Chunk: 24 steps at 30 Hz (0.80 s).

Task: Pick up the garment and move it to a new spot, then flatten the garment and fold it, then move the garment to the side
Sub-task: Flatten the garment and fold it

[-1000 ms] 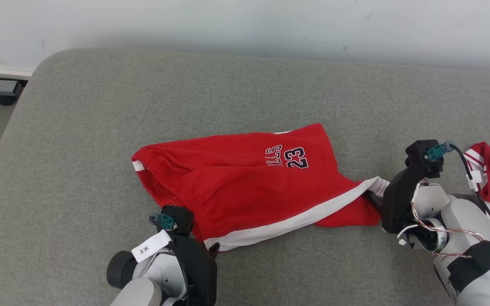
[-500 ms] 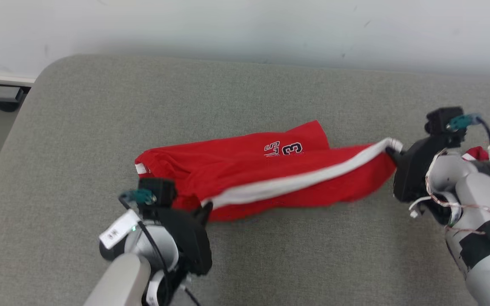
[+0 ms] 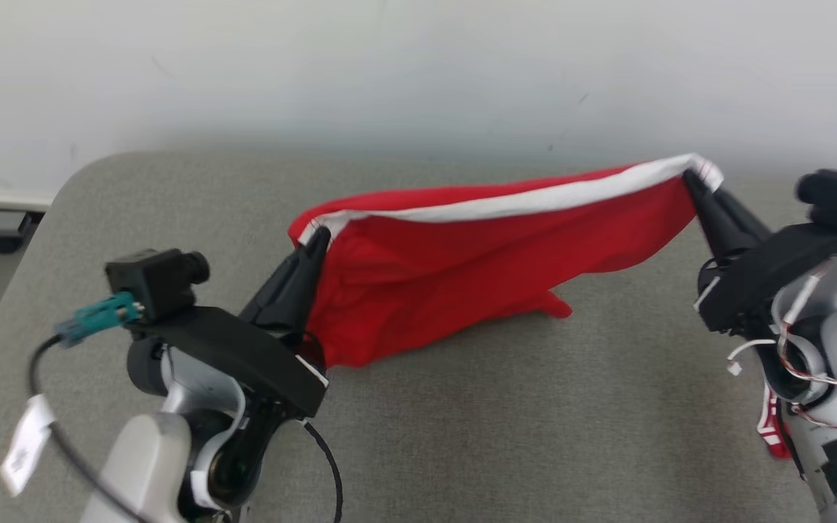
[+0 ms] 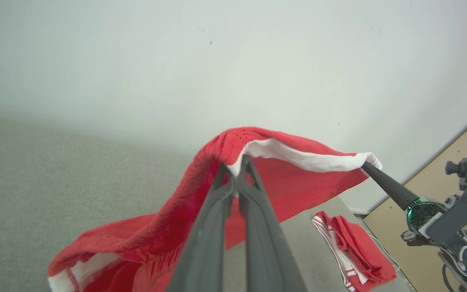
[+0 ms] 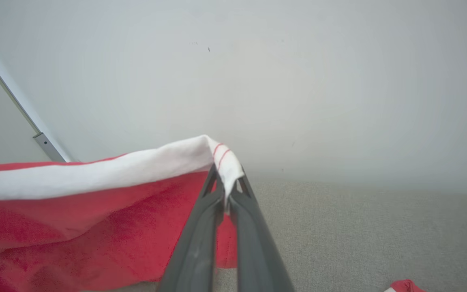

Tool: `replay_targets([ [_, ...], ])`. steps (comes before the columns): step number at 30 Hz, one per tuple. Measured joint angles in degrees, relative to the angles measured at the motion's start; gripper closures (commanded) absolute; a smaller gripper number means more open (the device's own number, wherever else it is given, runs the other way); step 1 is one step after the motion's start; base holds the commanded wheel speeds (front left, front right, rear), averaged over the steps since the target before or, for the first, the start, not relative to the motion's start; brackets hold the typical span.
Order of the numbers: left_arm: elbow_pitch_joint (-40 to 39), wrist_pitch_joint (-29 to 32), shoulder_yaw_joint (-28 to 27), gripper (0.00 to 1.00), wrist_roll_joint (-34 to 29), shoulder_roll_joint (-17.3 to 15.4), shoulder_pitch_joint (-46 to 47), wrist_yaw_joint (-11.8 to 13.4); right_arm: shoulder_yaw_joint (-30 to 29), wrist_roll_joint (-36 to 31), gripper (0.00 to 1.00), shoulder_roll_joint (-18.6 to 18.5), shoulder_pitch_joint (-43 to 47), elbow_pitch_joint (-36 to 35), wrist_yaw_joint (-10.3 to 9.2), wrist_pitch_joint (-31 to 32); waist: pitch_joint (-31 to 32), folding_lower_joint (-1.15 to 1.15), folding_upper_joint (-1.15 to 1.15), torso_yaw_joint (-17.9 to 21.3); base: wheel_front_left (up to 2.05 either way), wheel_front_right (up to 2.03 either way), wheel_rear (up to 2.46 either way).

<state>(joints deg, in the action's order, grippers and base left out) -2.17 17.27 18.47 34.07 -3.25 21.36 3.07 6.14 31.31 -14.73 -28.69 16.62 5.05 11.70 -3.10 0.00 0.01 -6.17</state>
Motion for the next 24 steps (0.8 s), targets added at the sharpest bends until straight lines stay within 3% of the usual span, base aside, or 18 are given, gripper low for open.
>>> replay_targets([
  [8, -14.5, 0.0, -0.7, 1.0, 6.6, 0.4, -0.9, -1.1, -4.6, 3.0, 1.0, -1.5, 3.7, -21.6, 0.26, -3.6, 3.0, -0.01, -0.01, 2.7, 0.0, 0.0, 0.0],
  [12, -14.5, 1.8, 0.4, 1.0, 6.1, 0.5, 0.8, 0.1, -4.5, 2.7, 1.0, -1.8, 2.7, -24.1, -0.1, -2.3, 3.5, -0.01, -0.01, 4.3, 0.0, 0.0, 0.0],
  [16, -7.4, 3.0, 0.8, 1.0, 2.4, 0.7, 5.1, 1.8, -2.4, 2.6, 1.0, -0.9, -2.2, -20.1, -1.03, -0.5, 2.6, -0.01, -0.02, 5.4, 0.0, 0.0, 0.0],
  [22, 8.0, 3.3, -1.2, 1.0, -1.5, 0.8, 14.5, 3.0, 4.0, -0.6, 1.0, 3.8, -17.1, -2.2, -1.51, 0.9, -0.7, 0.0, -0.01, 6.4, 0.0, 0.0, 0.0],
  [24, 11.5, 2.5, -2.1, 1.0, -1.8, 1.0, 18.7, 3.0, 3.4, -1.5, 1.0, 4.5, -23.7, 1.7, -1.59, -0.1, -2.0, 0.01, 0.0, 7.0, 0.0, 0.0, 0.0],
])
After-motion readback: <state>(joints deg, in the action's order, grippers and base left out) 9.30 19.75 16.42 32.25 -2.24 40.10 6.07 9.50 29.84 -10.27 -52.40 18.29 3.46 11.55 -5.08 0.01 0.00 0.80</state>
